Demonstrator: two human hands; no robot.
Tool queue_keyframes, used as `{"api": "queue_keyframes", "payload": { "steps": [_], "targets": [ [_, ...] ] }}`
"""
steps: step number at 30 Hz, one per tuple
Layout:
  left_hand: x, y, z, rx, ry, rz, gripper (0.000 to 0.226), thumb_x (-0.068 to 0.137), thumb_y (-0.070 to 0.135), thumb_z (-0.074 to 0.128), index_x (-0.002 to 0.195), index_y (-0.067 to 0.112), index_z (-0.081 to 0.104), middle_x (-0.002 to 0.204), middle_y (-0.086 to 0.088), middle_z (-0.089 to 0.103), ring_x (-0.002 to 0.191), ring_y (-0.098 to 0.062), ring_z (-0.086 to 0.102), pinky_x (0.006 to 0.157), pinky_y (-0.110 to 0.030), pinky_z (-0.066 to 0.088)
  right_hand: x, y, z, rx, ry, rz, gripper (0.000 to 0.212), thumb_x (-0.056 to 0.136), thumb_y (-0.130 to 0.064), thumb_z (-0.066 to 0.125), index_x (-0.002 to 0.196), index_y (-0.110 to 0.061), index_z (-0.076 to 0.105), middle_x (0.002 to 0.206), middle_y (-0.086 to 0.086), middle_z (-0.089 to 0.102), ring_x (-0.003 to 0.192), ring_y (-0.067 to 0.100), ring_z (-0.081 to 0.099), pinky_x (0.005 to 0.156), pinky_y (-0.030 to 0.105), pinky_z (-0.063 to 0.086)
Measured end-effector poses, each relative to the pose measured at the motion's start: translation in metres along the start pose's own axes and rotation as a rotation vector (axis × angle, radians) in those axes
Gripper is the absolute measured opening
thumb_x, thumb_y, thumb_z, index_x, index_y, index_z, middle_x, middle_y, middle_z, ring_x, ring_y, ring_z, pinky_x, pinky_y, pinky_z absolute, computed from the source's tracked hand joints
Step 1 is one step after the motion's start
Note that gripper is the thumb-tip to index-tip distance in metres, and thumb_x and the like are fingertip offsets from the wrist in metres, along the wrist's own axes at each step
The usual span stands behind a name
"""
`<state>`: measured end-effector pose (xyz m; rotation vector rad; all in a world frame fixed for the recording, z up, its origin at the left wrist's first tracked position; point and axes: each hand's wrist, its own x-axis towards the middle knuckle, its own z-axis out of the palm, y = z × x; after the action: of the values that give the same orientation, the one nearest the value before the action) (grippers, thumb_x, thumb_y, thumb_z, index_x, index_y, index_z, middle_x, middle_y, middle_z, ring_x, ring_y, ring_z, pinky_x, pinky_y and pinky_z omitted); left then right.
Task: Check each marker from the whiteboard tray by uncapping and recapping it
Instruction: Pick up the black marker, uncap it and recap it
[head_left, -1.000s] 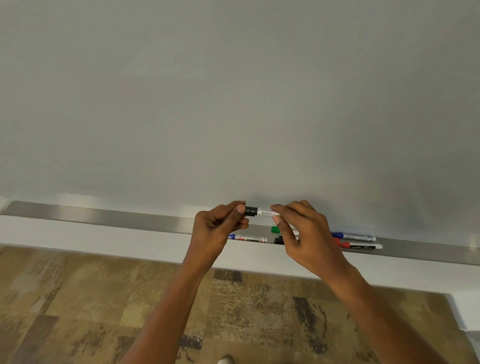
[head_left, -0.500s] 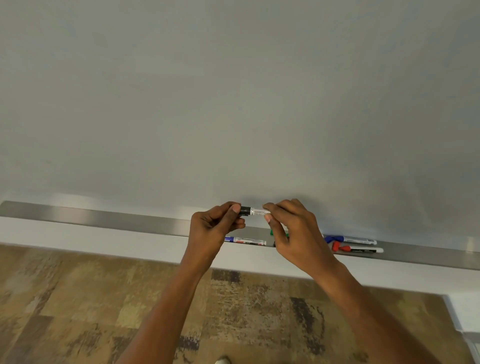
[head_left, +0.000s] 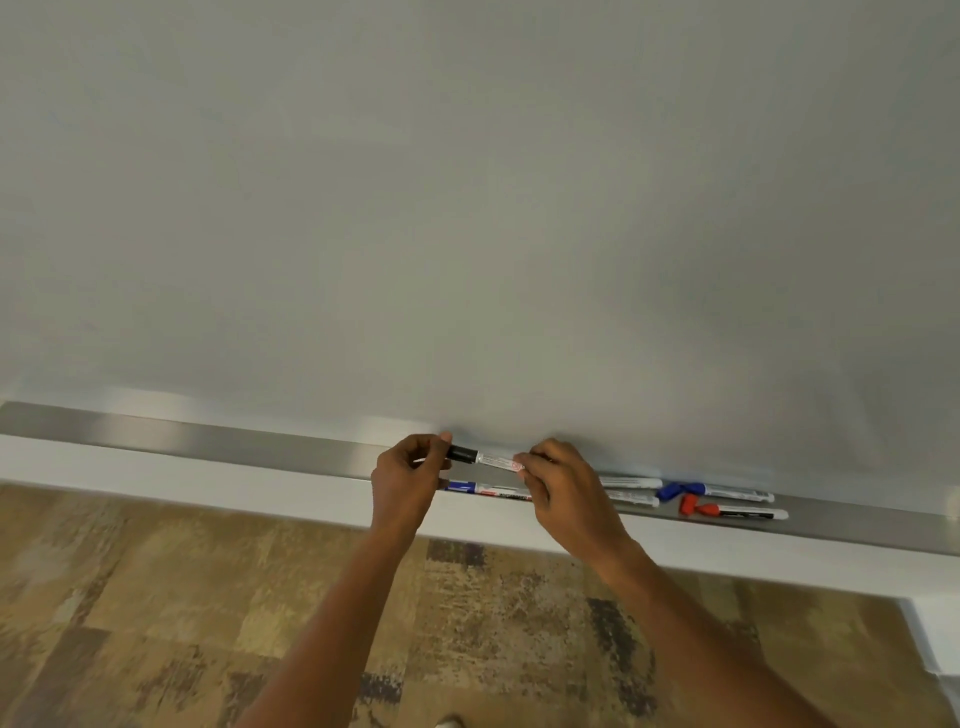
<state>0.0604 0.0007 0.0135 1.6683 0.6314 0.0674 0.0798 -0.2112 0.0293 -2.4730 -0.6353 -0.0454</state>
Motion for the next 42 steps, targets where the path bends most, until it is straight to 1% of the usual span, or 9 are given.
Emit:
{"api": "queue_keyframes", "payload": {
  "steps": [3, 6, 11, 14, 19, 22, 25, 36, 42],
  "targets": [
    [0.013, -0.016, 0.004, 0.162, 0.039, -0.036, 0.023, 0.091, 0.043, 0.071, 0.090, 0.021, 0.078, 0.081, 0.000, 0.079, 0.076, -0.023, 0.073, 0.077, -0.038, 0.061, 0.006, 0.007, 0.016, -0.079, -0.038, 0.037, 0.022, 0.092, -0.003, 0.061, 0.110, -0.008, 0.073, 0.096, 0.008, 0.069, 0.091, 0.026, 0.059, 0.075, 0.041, 0.053],
    [0.021, -0.026, 0.011, 0.292, 0.031, -0.026, 0.017, 0.091, 0.034, 0.073, 0.097, 0.020, 0.081, 0.093, 0.000, 0.080, 0.080, -0.013, 0.069, 0.080, -0.027, 0.053, 0.011, 0.013, 0.029, -0.156, -0.097, 0.077, 0.024, 0.091, -0.001, 0.057, 0.107, -0.008, 0.073, 0.094, 0.010, 0.072, 0.088, 0.029, 0.062, 0.075, 0.043, 0.052],
    [0.031, -0.037, 0.016, 0.423, 0.016, -0.013, 0.022, 0.093, 0.028, 0.071, 0.106, 0.014, 0.081, 0.101, -0.004, 0.081, 0.088, -0.019, 0.070, 0.087, -0.023, 0.049, 0.015, 0.014, 0.046, -0.191, -0.139, 0.156, 0.023, 0.084, 0.005, 0.054, 0.092, -0.007, 0.072, 0.083, 0.012, 0.069, 0.082, 0.031, 0.061, 0.062, 0.030, 0.042],
    [0.033, -0.044, 0.018, 0.486, 0.016, -0.002, 0.019, 0.092, 0.026, 0.071, 0.103, 0.014, 0.081, 0.098, -0.005, 0.081, 0.087, -0.021, 0.071, 0.080, -0.019, 0.043, 0.018, 0.015, 0.051, -0.186, -0.149, 0.181, 0.020, 0.082, 0.006, 0.053, 0.081, -0.007, 0.068, 0.079, 0.014, 0.068, 0.078, 0.032, 0.061, 0.059, 0.029, 0.031],
    [0.034, -0.045, 0.020, 0.518, 0.011, 0.008, 0.018, 0.093, 0.024, 0.070, 0.102, 0.014, 0.082, 0.095, -0.005, 0.082, 0.075, -0.014, 0.063, 0.076, -0.020, 0.043, 0.018, 0.021, 0.056, -0.141, -0.168, 0.177, 0.024, 0.087, 0.005, 0.050, 0.092, -0.007, 0.071, 0.091, 0.013, 0.069, 0.088, 0.029, 0.061, 0.065, 0.029, 0.038],
    [0.035, -0.046, 0.019, 0.513, 0.009, 0.007, 0.016, 0.092, 0.023, 0.071, 0.099, 0.015, 0.082, 0.092, -0.005, 0.082, 0.074, -0.015, 0.063, 0.074, -0.020, 0.042, 0.017, 0.024, 0.057, -0.124, -0.178, 0.158, 0.030, 0.089, 0.005, 0.050, 0.106, -0.007, 0.072, 0.101, 0.011, 0.070, 0.097, 0.027, 0.061, 0.079, 0.032, 0.050],
    [0.036, -0.046, 0.018, 0.512, 0.003, 0.011, 0.017, 0.092, 0.024, 0.071, 0.100, 0.014, 0.082, 0.093, -0.005, 0.082, 0.076, -0.016, 0.065, 0.077, -0.020, 0.045, 0.013, 0.026, 0.055, -0.139, -0.182, 0.143, 0.038, 0.089, 0.006, 0.050, 0.118, -0.009, 0.068, 0.112, 0.010, 0.069, 0.105, 0.026, 0.059, 0.088, 0.034, 0.052],
    [0.035, -0.041, 0.016, 0.527, 0.035, 0.037, 0.023, 0.094, 0.027, 0.068, 0.104, 0.012, 0.081, 0.095, -0.007, 0.082, 0.074, -0.019, 0.065, 0.077, -0.020, 0.043, 0.008, 0.029, 0.051, -0.129, -0.122, 0.073, 0.033, 0.090, 0.003, 0.054, 0.119, -0.005, 0.066, 0.111, 0.010, 0.068, 0.106, 0.025, 0.061, 0.087, 0.034, 0.057],
    [0.024, -0.026, 0.012, 0.556, 0.034, 0.268, 0.022, 0.095, 0.032, 0.068, 0.099, 0.015, 0.081, 0.092, 0.000, 0.080, 0.079, -0.015, 0.070, 0.078, -0.028, 0.054, -0.005, 0.049, 0.011, -0.052, -0.051, 0.039, 0.033, 0.091, 0.000, 0.058, 0.123, -0.005, 0.065, 0.117, 0.010, 0.068, 0.108, 0.023, 0.063, 0.094, 0.035, 0.055]
  ]
}}
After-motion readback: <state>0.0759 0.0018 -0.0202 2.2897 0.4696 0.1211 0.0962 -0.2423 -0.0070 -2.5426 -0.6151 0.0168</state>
